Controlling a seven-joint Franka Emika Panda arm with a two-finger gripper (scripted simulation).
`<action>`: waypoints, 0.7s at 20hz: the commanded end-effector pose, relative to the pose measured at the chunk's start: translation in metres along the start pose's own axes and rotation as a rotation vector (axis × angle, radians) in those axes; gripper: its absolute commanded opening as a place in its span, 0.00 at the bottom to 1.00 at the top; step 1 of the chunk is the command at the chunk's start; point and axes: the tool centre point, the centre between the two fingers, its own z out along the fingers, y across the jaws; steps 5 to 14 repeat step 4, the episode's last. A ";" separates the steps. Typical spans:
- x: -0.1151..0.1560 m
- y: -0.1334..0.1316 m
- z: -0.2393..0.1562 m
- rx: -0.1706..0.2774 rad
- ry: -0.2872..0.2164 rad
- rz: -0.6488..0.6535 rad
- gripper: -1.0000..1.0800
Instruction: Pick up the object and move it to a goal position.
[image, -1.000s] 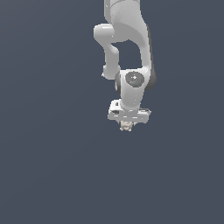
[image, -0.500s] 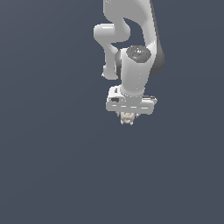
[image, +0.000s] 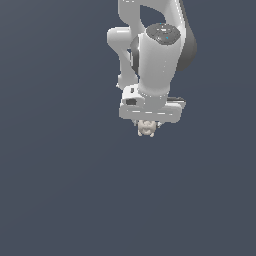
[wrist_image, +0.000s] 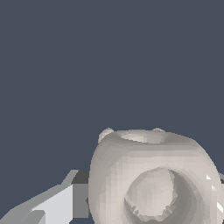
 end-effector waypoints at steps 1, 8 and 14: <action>0.001 0.000 -0.007 0.000 -0.001 0.000 0.00; 0.002 0.000 -0.009 0.000 -0.001 0.000 0.00; 0.002 0.000 -0.009 0.000 -0.001 0.000 0.00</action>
